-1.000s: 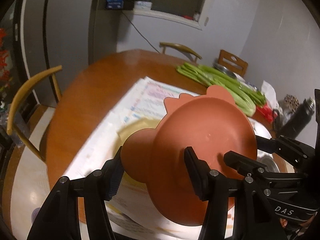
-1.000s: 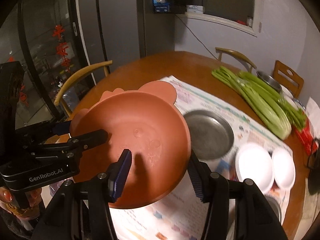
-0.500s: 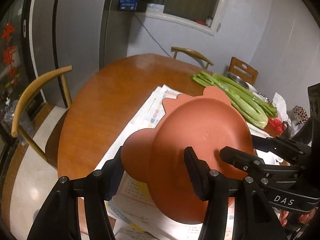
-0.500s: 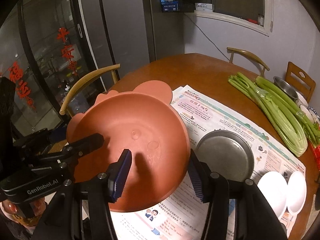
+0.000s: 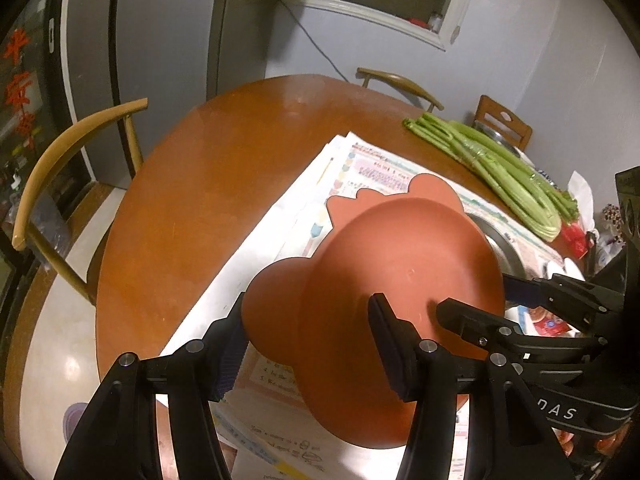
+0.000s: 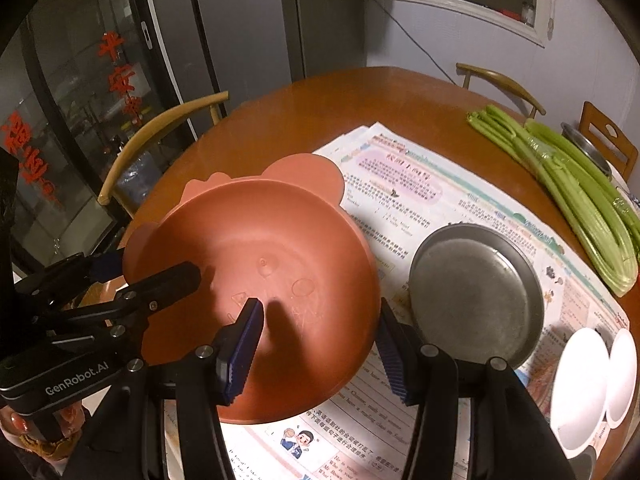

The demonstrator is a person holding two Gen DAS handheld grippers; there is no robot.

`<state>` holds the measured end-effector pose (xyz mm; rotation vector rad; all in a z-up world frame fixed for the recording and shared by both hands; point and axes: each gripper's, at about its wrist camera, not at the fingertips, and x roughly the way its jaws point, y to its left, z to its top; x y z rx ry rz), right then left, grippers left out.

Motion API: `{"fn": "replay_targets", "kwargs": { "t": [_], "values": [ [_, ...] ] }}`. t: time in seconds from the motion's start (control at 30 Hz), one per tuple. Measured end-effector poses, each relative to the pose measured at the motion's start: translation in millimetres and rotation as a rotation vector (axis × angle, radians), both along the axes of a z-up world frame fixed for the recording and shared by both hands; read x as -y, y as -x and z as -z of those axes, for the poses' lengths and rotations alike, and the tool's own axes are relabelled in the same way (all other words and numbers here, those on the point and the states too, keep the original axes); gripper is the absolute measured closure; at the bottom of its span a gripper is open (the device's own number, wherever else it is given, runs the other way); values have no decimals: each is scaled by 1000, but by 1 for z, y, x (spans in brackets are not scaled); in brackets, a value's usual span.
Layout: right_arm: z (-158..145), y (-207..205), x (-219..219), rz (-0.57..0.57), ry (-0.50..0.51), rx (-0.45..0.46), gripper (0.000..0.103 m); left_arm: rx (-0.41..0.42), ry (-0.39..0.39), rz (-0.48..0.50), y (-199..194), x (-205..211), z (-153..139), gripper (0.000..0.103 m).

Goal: Organize plates and bowls
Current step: 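Carry the orange plate with the left tool over the yellow shell plate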

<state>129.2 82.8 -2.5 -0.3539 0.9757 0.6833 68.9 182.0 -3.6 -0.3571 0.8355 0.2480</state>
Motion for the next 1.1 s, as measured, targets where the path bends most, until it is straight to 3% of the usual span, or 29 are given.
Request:
{"fn": "replay_targets", "kwargs": {
  "t": [1.1],
  "values": [
    [27,-15,-10,15,48,5,47,-48,-45,-27,-15,4,31,44]
  ]
}}
